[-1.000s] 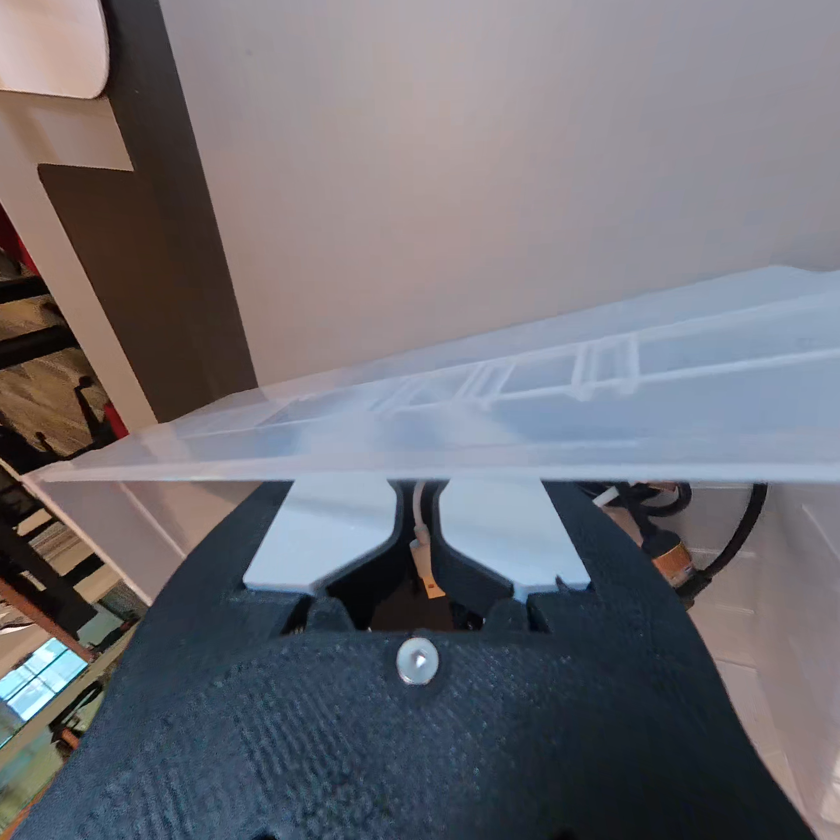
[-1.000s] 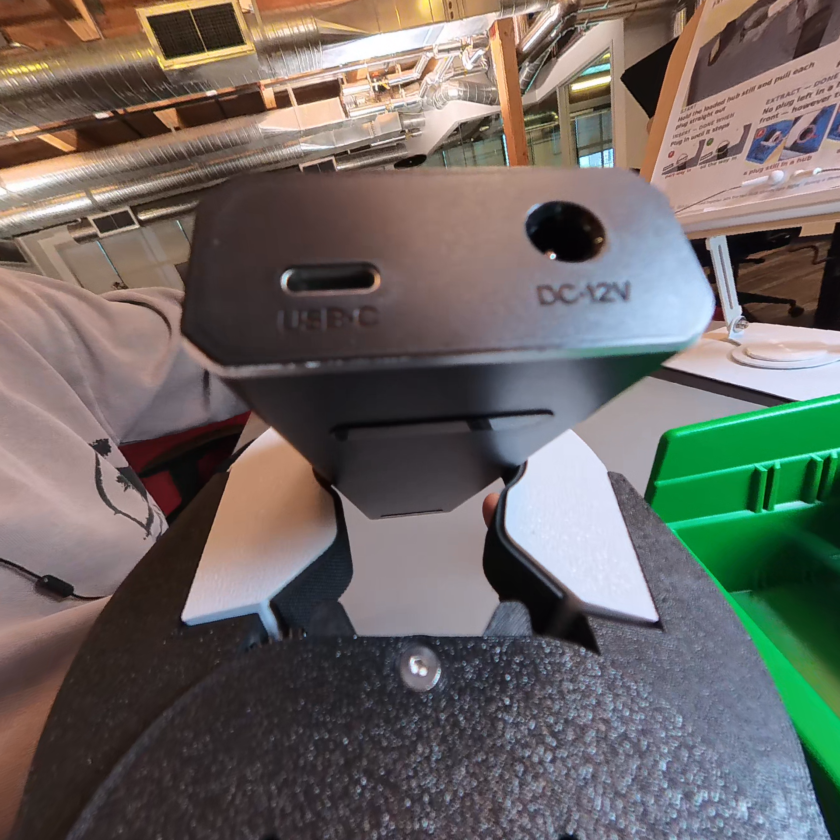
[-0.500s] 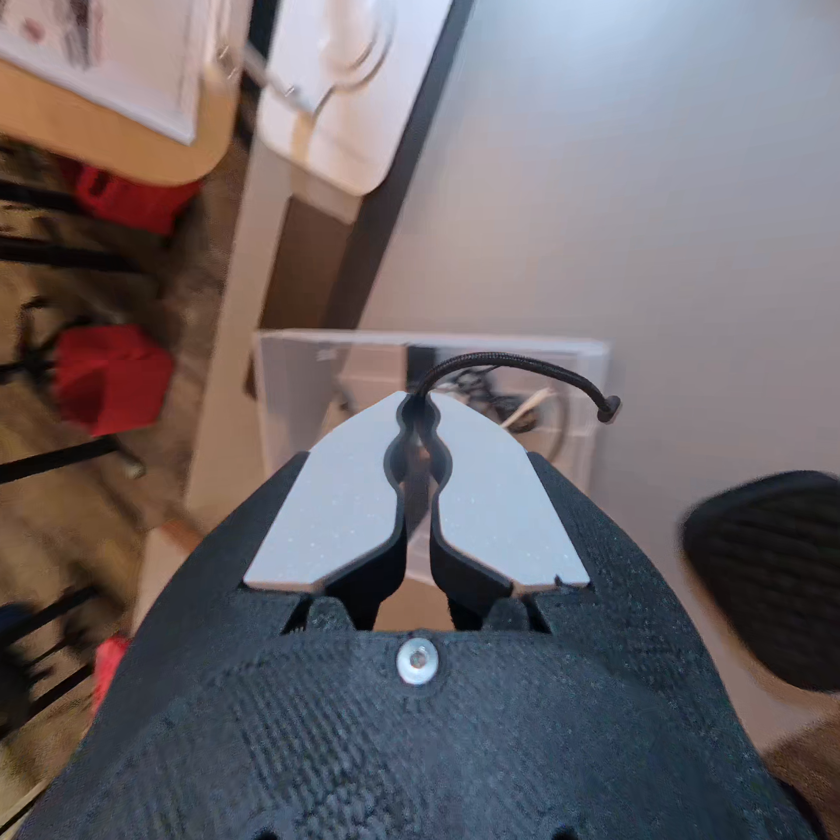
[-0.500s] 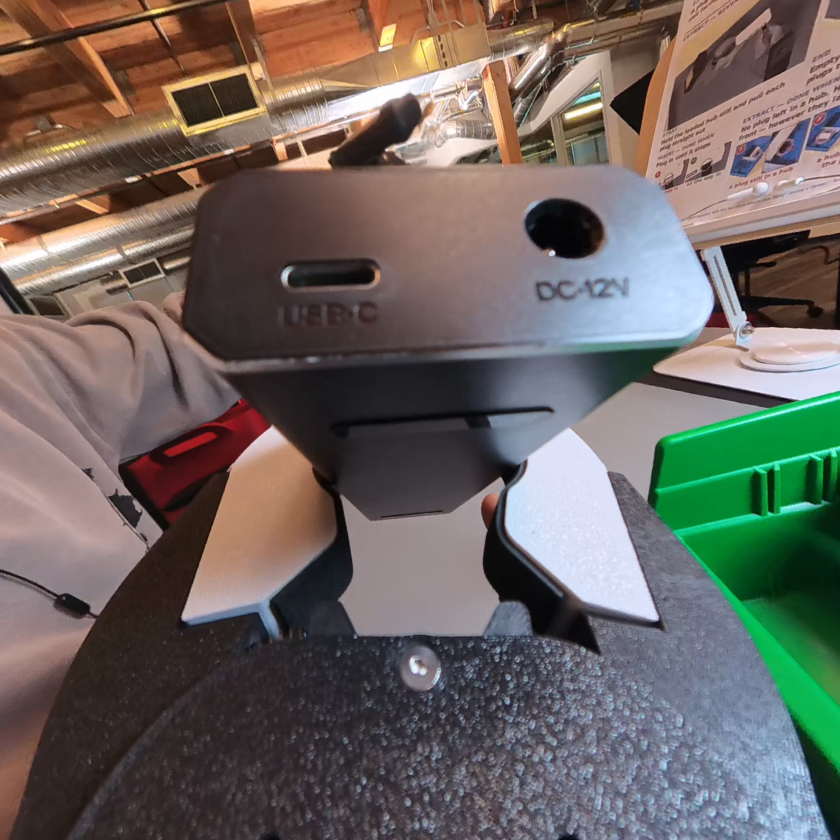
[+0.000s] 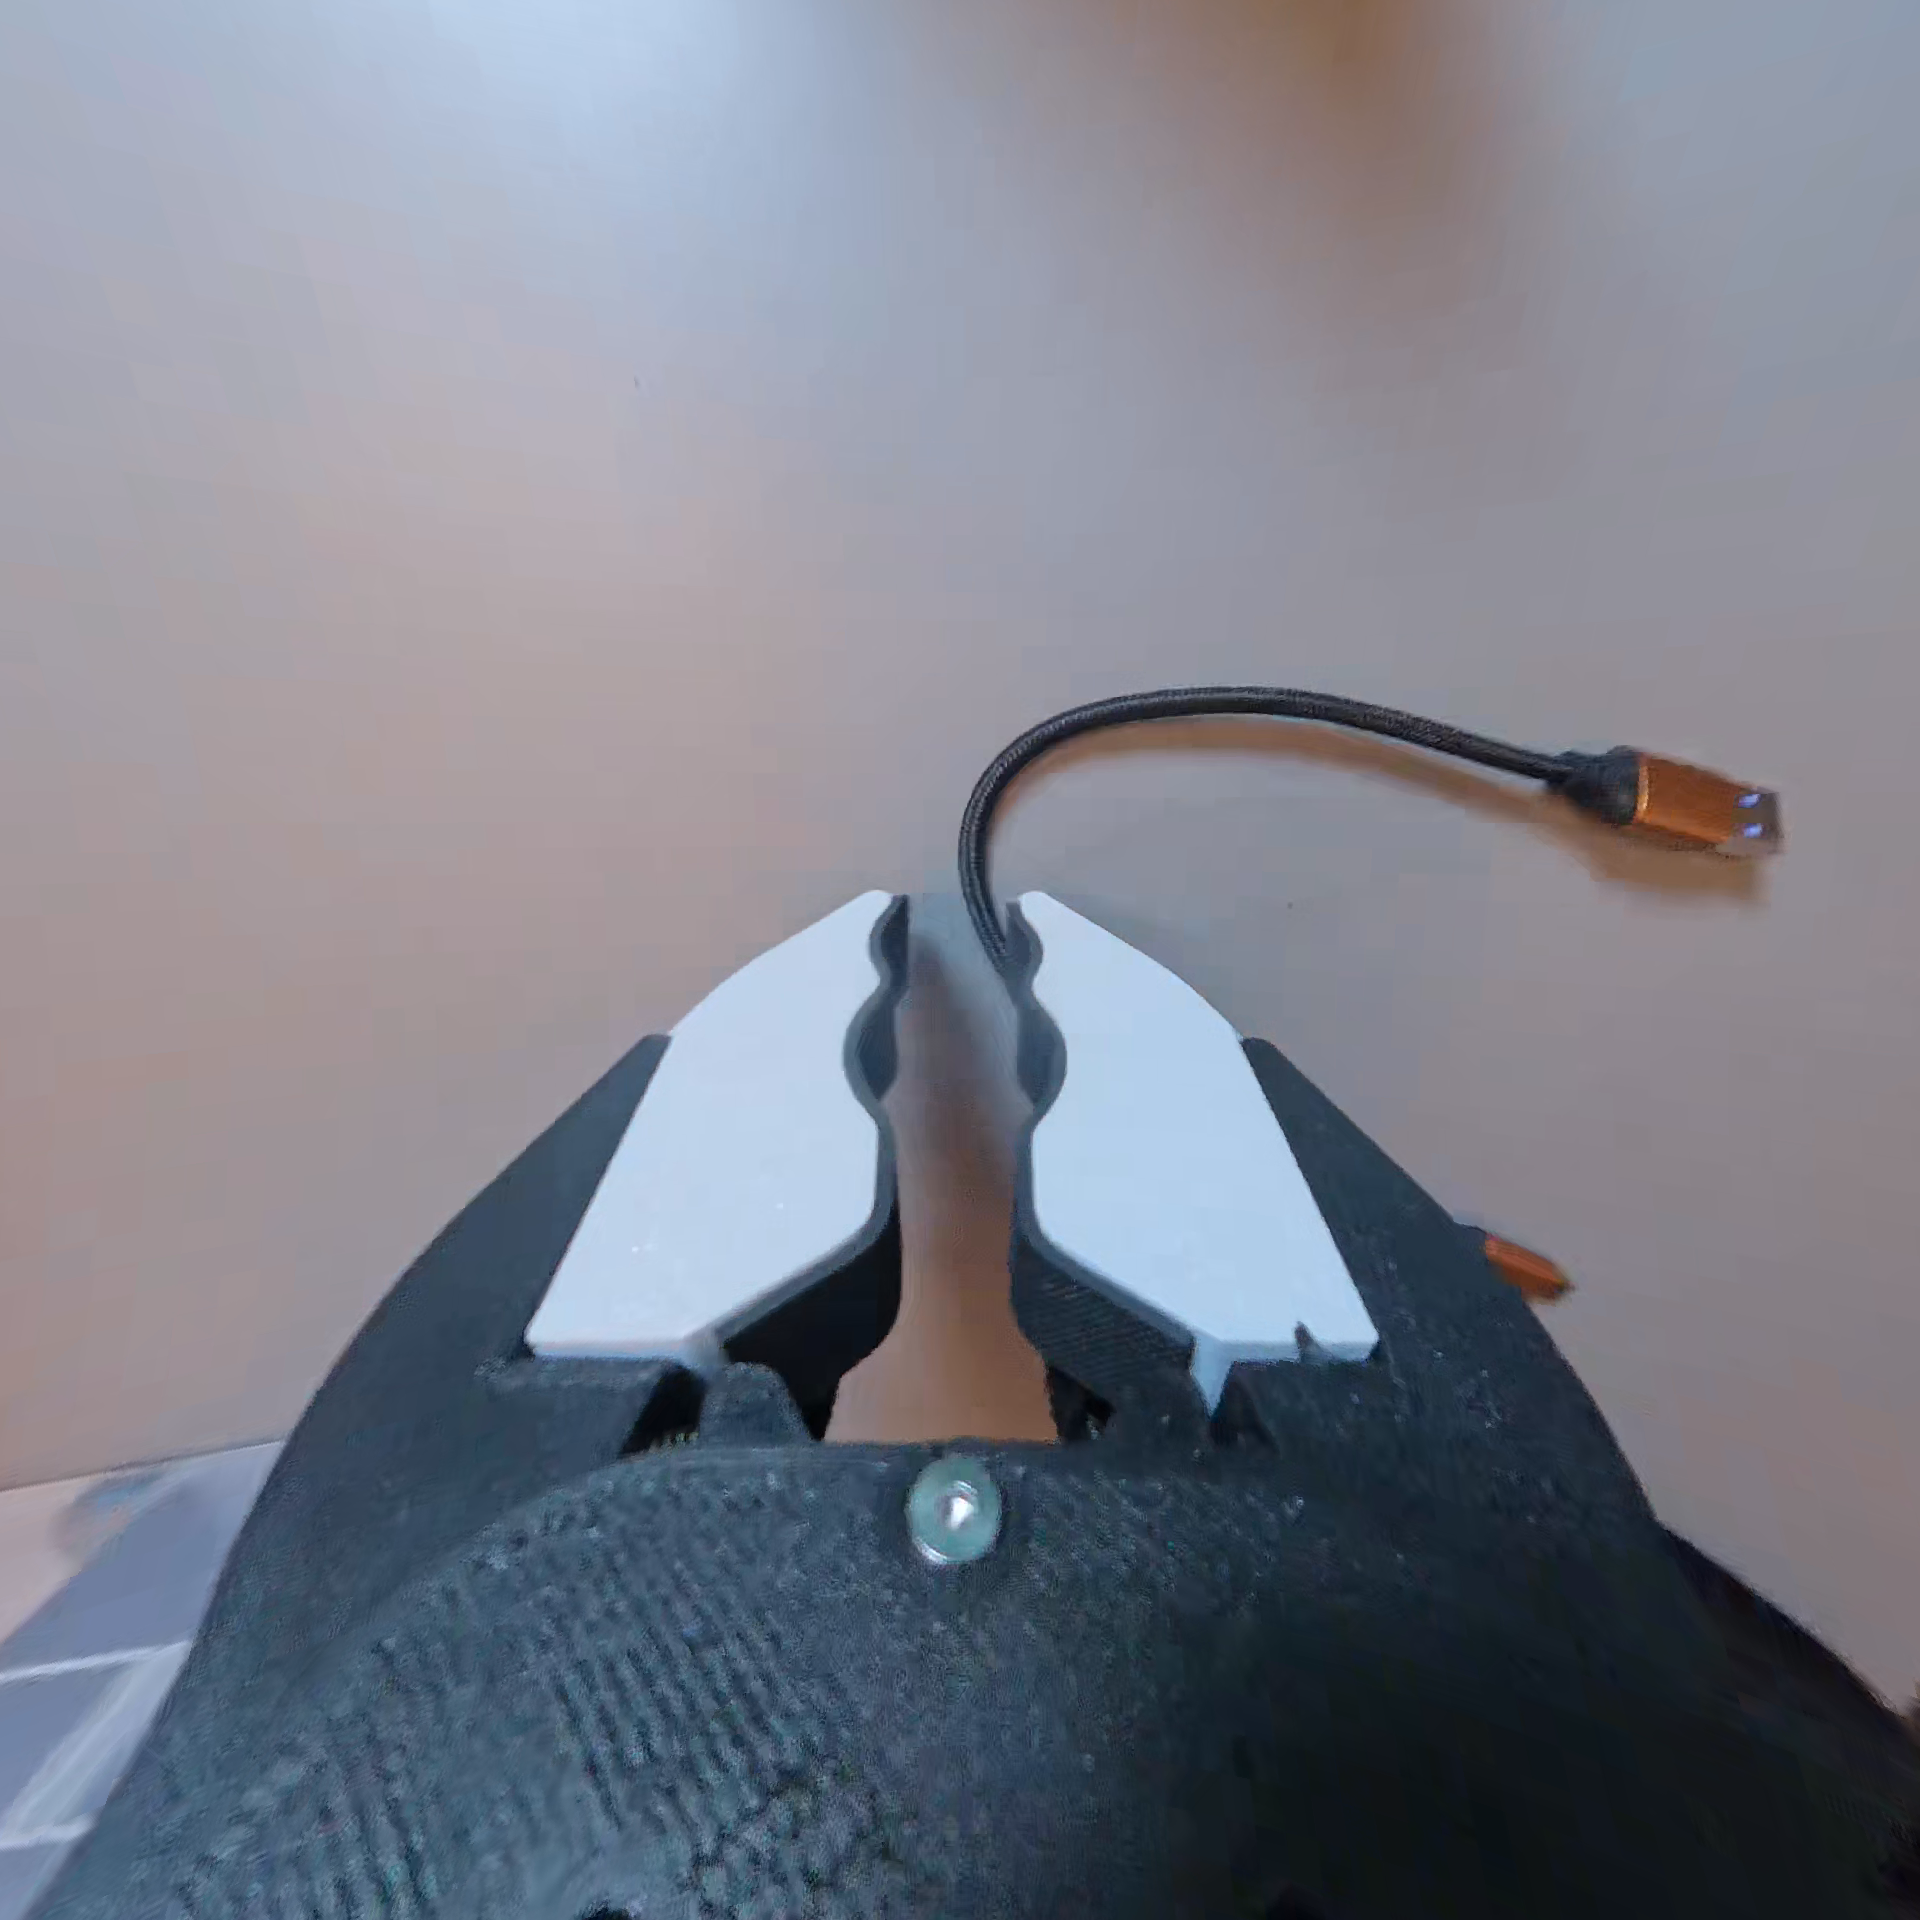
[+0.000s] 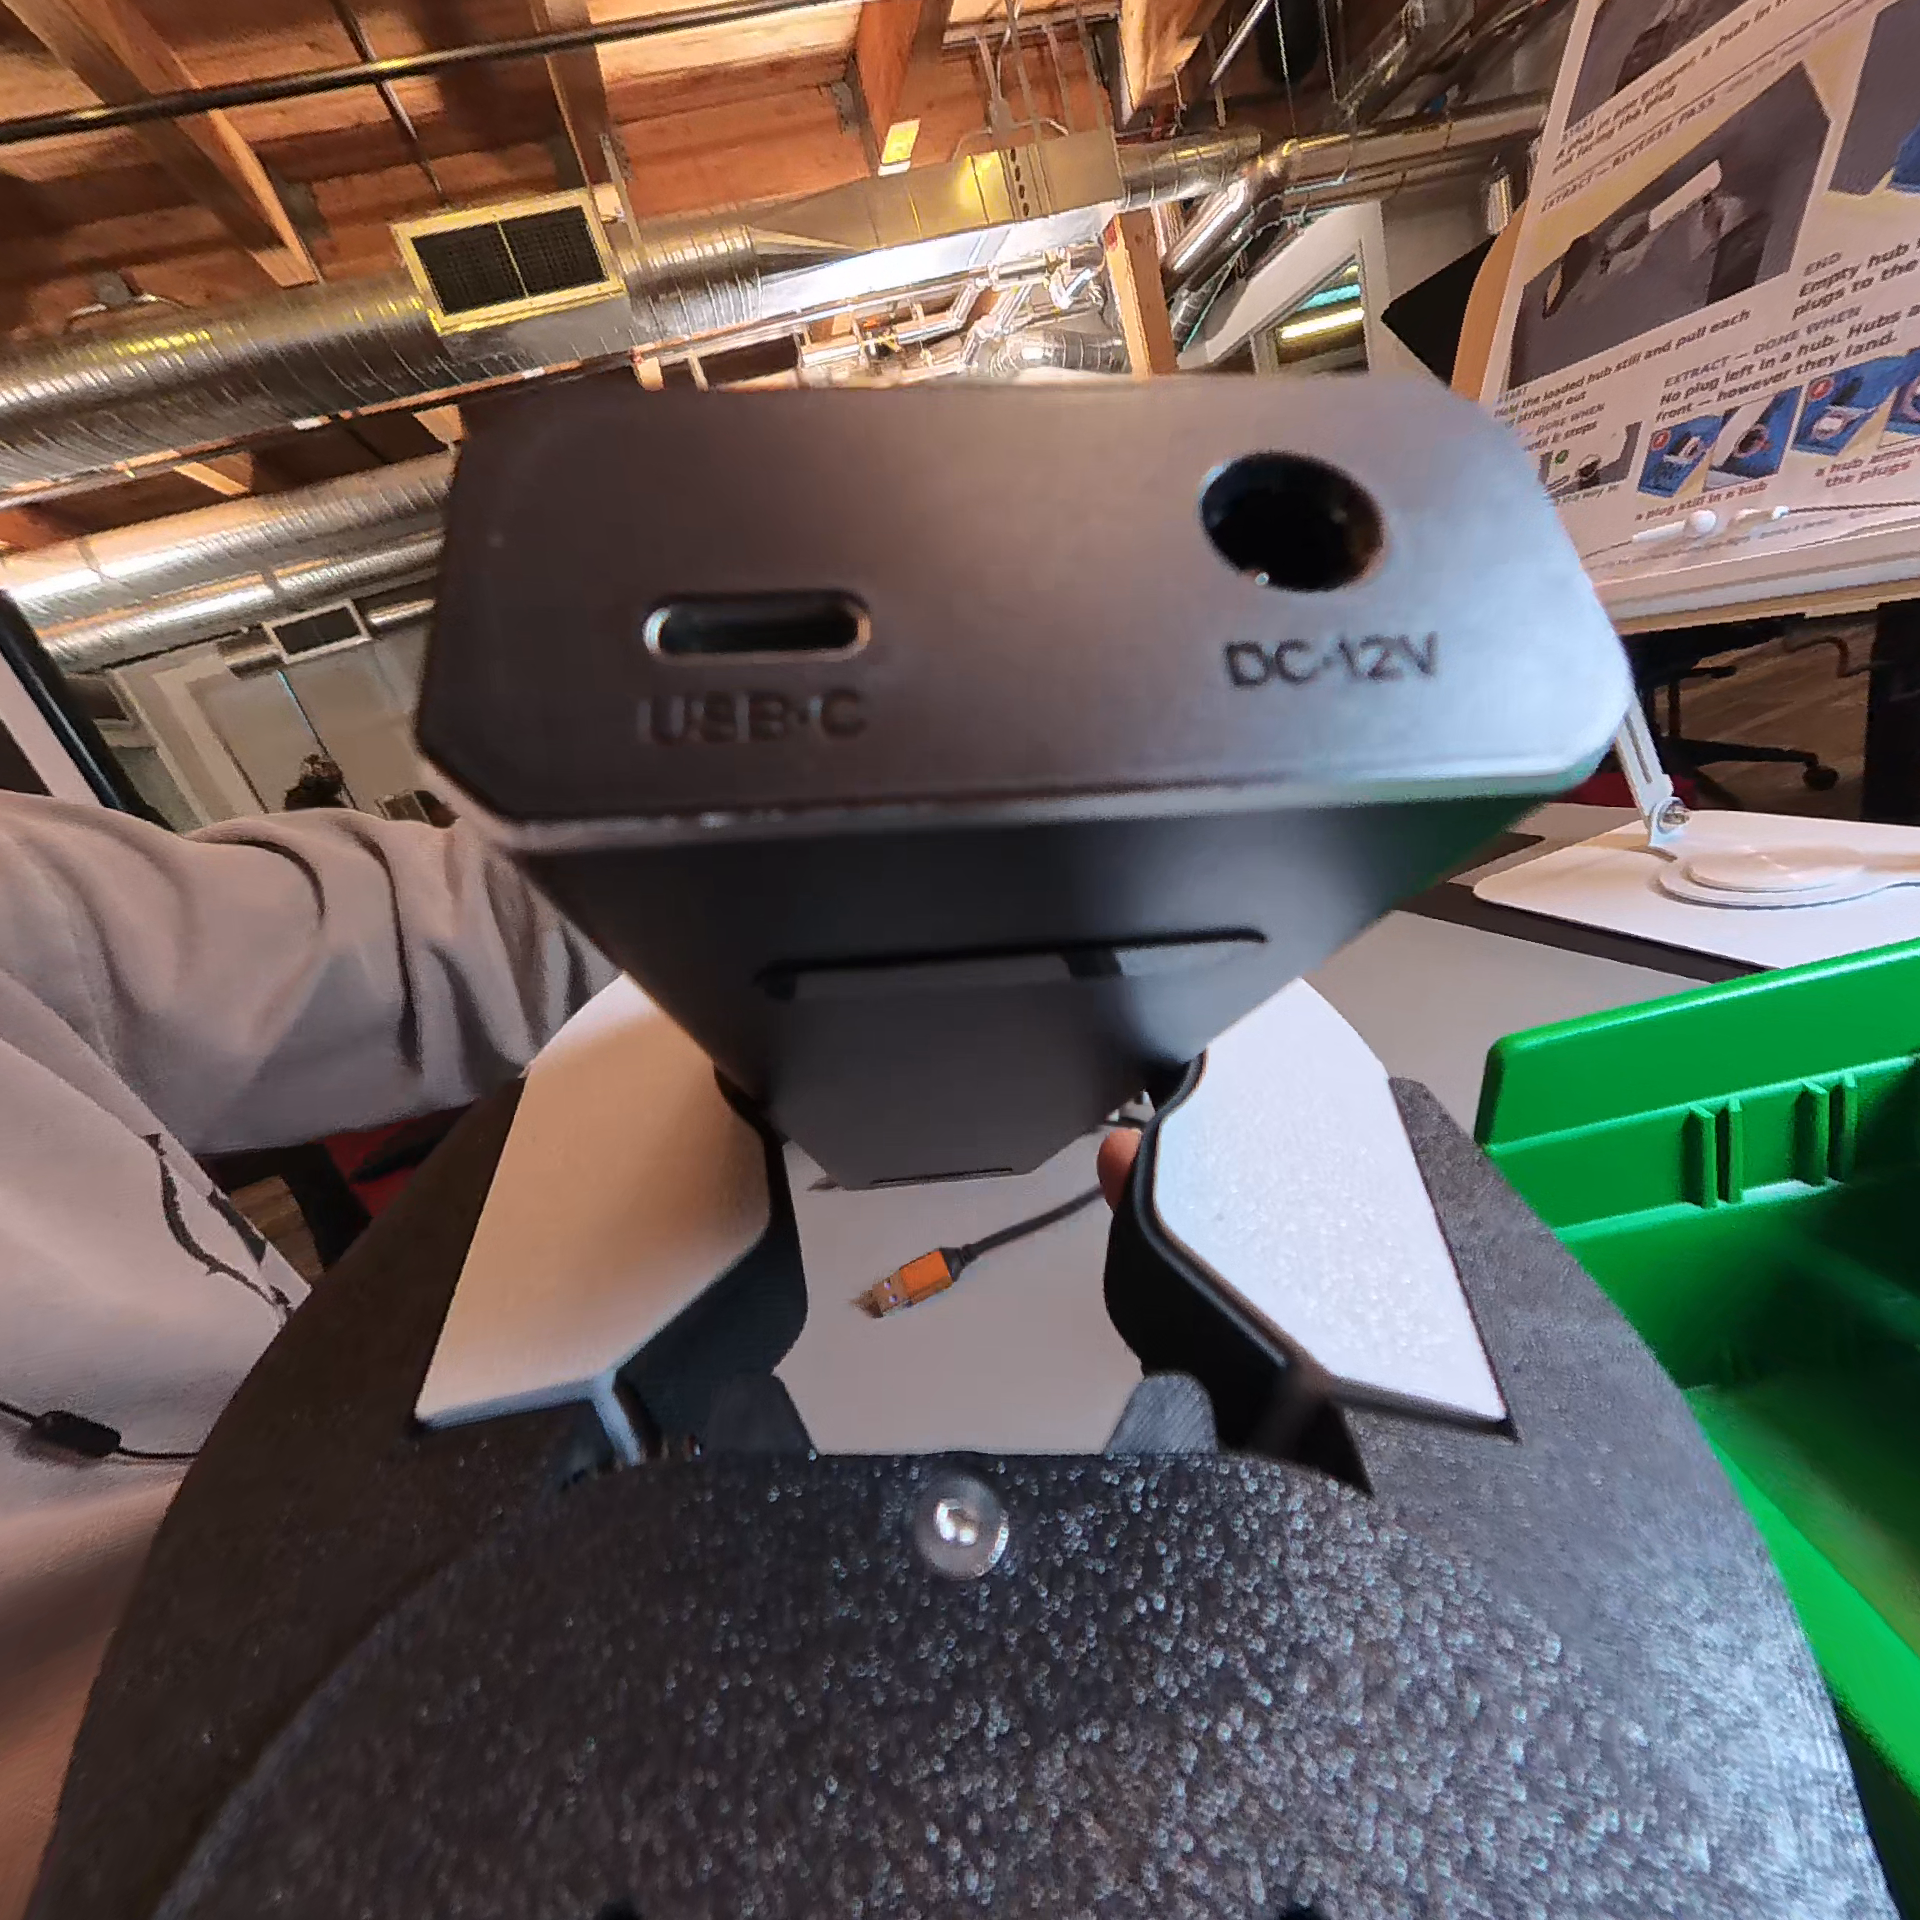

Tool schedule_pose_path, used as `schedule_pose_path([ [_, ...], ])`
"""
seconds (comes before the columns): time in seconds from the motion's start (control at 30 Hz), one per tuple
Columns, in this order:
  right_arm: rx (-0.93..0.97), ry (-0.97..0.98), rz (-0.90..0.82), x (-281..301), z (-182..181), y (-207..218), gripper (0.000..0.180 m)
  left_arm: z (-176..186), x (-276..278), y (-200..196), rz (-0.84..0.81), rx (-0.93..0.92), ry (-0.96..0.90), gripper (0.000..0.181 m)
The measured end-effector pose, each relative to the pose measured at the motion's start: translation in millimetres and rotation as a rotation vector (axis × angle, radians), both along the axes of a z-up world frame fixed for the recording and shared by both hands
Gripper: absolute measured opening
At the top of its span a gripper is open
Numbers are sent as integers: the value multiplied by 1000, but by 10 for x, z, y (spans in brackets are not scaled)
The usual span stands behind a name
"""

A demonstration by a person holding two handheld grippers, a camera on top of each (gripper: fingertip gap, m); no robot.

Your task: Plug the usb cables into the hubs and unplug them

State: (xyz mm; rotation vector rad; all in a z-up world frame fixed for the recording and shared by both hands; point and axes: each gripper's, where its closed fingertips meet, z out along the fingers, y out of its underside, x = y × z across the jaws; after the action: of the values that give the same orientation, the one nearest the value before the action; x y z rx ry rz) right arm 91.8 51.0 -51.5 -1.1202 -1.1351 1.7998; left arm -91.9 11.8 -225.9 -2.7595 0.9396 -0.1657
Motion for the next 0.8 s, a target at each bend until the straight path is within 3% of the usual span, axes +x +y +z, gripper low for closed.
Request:
schedule_pose_path([
  [0.1,10,-24,6,-28,-55,-3,72,149,13,70,-138,133,77,30],
  [0.2,7,-32,13,-40,-72,4,72,297,160,-22,-416,231,165,33],
  [0.43,-7,-36,52,-30,-99,-15,72,31,743,-285,-799,222,258,37],
  [0.6,-13,-25,86,-9,-80,-59,72,-49,954,-401,-836,172,96,11],
  [0.8,-15,-53,54,-38,-136,0,72,-25,990,-372,-560,147,-165,4],
])
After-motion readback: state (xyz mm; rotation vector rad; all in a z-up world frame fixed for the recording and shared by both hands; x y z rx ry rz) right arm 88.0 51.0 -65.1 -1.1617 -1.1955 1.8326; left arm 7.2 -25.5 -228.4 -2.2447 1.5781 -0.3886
